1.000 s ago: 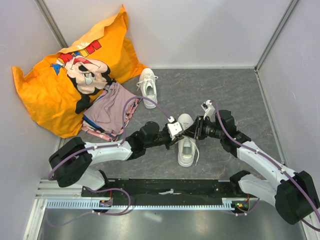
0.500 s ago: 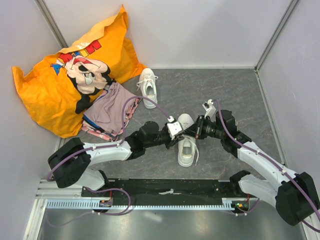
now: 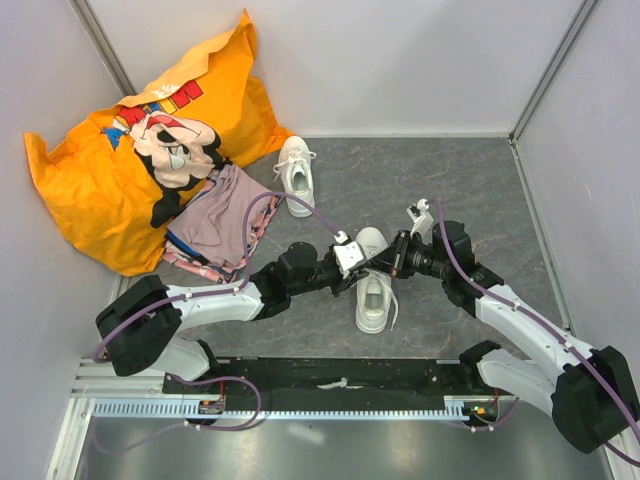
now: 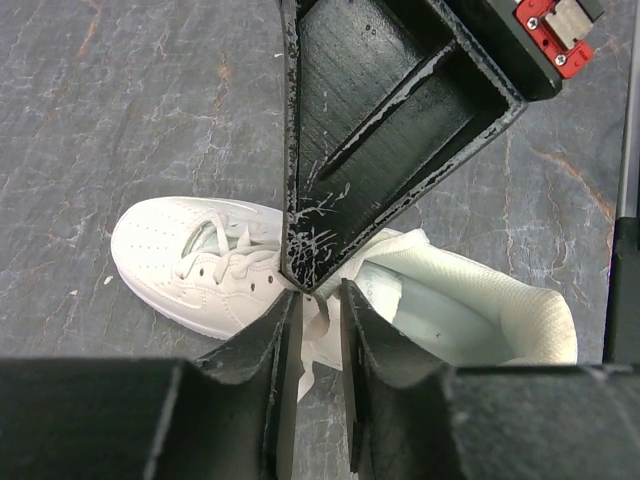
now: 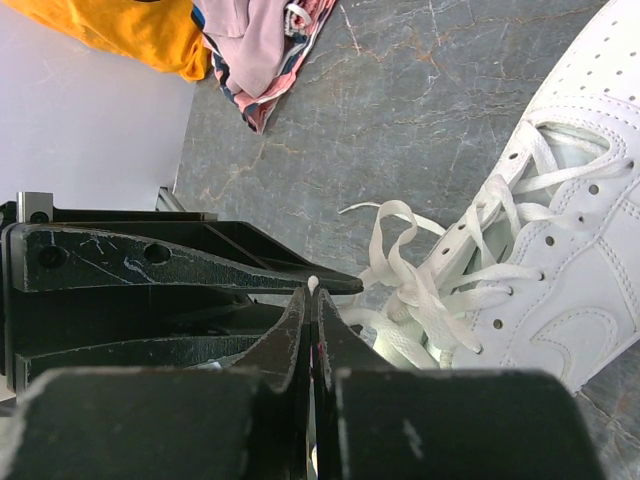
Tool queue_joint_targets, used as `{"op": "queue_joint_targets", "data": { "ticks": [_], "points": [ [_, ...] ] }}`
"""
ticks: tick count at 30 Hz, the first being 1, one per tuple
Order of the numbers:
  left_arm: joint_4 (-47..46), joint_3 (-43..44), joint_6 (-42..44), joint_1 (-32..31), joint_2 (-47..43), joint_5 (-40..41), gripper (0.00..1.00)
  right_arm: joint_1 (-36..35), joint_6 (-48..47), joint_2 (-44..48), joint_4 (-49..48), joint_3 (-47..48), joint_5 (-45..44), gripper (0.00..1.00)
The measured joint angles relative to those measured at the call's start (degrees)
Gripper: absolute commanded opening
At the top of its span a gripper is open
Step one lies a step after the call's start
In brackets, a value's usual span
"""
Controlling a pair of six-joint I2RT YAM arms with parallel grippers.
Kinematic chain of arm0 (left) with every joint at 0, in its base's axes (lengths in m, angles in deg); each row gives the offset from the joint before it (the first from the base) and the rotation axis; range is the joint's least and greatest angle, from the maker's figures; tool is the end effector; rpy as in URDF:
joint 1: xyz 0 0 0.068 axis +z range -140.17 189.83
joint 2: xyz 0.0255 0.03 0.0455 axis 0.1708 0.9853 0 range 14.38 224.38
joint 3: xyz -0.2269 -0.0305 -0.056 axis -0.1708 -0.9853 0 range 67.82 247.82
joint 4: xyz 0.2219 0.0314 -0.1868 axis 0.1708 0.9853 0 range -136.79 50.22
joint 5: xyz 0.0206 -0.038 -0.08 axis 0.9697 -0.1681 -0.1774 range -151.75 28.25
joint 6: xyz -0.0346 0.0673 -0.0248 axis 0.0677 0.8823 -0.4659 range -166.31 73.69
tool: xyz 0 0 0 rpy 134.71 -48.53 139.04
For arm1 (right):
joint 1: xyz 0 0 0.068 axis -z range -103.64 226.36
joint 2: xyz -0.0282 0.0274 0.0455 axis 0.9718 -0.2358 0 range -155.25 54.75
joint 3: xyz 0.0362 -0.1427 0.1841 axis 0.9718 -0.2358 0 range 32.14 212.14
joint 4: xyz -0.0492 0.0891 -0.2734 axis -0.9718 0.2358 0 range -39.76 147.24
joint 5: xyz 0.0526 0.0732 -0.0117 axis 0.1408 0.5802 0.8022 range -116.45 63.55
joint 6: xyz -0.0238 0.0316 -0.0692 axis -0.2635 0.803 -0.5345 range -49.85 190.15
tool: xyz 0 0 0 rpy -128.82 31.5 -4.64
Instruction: Tie the shoes
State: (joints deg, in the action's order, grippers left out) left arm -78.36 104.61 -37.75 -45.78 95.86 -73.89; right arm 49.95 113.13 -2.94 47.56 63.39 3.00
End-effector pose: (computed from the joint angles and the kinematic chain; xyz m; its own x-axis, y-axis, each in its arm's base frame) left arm 0.1932 -0.3079 0.1524 0.0106 0.2420 -0.9702 0.9313 0.3510 0.0977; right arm 0.2507 0.1622 0.1805 -0.8029 0.2640 -0.5345 -0.3321 0.5464 0.7689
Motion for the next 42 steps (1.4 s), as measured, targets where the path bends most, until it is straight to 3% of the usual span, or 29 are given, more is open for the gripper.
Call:
{"op": "queue_joint_targets", "data": {
  "ticks": [5,11,15,17,18,21,24,30,42],
  "points": [
    [-0.09,0.00,-0.15,0.00,0.00,0.02,0.35,0.00,0.33,0.02,-0.13,-0.24,-0.04,0.00],
    [-0.26,0.00,-0.83,0.00,0.00,0.15,0.07,0.00,0.57,0.11,-0.22,-0.48,-0.09,0.00],
    [-0.26,0.00,-1.01,0.04,0.00,0.33,0.02,0.00,0.76,0.66,-0.24,-0.72,-0.46,0.01],
    [-0.26,0.00,-0.98,0.07,0.00,0.20,0.02,0.02,0.70,0.76,-0.20,-0.72,-0.52,0.10],
    [-0.22,0.00,-0.98,0.15,0.00,0.04,0.02,0.09,0.52,0.76,-0.11,-0.72,-0.59,0.21],
    [0.26,0.02,-0.92,0.31,0.00,-0.46,0.02,0.85,-1.77,0.79,0.68,-0.50,-0.33,0.38],
    [2.16,0.55,-0.63,0.42,0.00,-1.20,0.02,2.10,-5.92,0.70,3.10,1.16,-0.39,0.43],
    [5.60,3.10,-0.07,0.55,0.35,-2.60,0.02,3.89,-14.12,-0.22,6.54,5.55,-0.39,0.44],
    [8.94,4.90,0.33,0.55,1.97,-3.61,0.02,4.31,-23.28,-5.09,11.82,5.68,-0.35,0.41]
  ]
}}
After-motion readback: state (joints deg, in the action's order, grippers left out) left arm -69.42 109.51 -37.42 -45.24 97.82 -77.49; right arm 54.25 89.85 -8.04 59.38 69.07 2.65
